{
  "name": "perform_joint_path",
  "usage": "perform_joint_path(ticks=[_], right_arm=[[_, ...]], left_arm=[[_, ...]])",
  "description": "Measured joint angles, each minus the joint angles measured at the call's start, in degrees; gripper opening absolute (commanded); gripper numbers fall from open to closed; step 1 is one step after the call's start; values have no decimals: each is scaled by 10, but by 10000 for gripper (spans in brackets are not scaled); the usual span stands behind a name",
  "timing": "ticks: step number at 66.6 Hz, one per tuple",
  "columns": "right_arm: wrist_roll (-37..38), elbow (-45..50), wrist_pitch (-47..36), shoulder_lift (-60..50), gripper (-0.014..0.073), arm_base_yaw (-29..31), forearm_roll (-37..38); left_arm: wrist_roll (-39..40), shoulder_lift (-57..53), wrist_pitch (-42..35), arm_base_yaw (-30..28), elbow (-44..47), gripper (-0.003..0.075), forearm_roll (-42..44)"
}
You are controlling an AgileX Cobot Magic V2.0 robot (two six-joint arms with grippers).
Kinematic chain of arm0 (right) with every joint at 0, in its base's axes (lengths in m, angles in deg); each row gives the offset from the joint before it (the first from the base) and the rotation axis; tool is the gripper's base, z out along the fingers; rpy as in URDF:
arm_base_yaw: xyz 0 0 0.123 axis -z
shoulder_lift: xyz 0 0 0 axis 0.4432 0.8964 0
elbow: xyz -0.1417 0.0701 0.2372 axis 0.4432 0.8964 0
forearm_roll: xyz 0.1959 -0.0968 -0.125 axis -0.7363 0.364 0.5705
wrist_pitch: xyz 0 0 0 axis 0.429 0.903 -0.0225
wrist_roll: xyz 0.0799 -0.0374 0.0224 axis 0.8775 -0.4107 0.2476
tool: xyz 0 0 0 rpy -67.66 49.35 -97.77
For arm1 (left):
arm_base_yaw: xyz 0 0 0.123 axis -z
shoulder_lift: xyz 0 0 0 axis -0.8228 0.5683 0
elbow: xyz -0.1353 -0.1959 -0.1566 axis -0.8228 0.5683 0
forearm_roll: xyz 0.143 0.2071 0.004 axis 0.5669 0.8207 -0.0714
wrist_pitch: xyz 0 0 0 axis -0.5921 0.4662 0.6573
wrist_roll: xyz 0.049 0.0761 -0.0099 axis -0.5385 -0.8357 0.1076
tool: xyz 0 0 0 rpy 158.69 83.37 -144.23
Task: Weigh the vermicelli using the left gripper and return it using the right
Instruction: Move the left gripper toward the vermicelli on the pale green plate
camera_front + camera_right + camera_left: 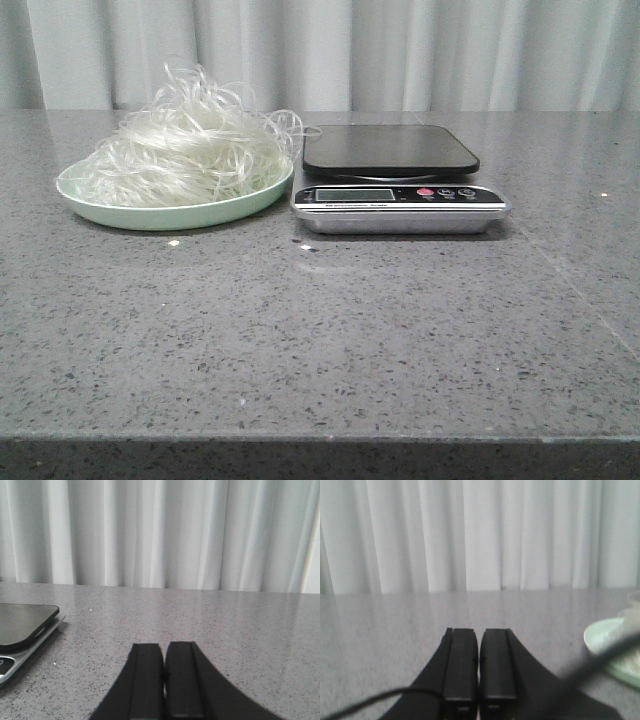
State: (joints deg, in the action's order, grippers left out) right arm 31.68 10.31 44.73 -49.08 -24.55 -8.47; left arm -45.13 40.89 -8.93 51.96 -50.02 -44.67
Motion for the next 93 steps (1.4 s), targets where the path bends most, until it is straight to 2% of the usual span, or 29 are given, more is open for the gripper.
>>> perform_joint_path(ticks=[7, 12, 22, 27, 37, 62, 72, 73, 74, 75, 76, 79, 80, 85, 93], right_arm=[[0, 0, 0, 0, 167, 0, 0], [0, 0, 0, 0, 167, 0, 0], [0, 0, 0, 0, 167, 0, 0], [0, 0, 0, 0, 167, 0, 0], [1, 0, 0, 0, 167, 0, 0], [1, 0, 0, 0, 167, 0, 0], [1, 0, 0, 0, 167, 0, 0], [1, 0, 0, 0, 167, 0, 0], [1, 0, 0, 0, 167, 0, 0], [1, 0, 0, 0, 167, 0, 0], [1, 0, 0, 0, 167, 0, 0], [1, 0, 0, 0, 167, 0, 0], [1, 0, 0, 0, 167, 0, 0], [1, 0, 0, 0, 167, 0, 0], [1, 0, 0, 0, 167, 0, 0]], left_arm=[[8, 0, -106, 0, -4, 127, -31], [12, 0, -125, 0, -23, 127, -45], [15, 29, -36, 0, -151, 127, -1], [15, 80, 45, 0, -231, 127, 17], [15, 171, 180, 3, -324, 127, 24], [19, 277, 231, 31, -344, 133, 1], [19, 331, 275, 74, -375, 244, -12], [19, 345, 285, 85, -385, 279, -13], [19, 345, 285, 85, -385, 279, -13], [19, 364, 298, 99, -399, 325, -13], [19, 364, 298, 99, -399, 325, -13], [19, 392, 316, 118, -424, 403, -13], [19, 392, 316, 118, -424, 403, -13], [19, 449, 337, 153, -466, 506, -13], [19, 522, 356, 196, -524, 577, -13]])
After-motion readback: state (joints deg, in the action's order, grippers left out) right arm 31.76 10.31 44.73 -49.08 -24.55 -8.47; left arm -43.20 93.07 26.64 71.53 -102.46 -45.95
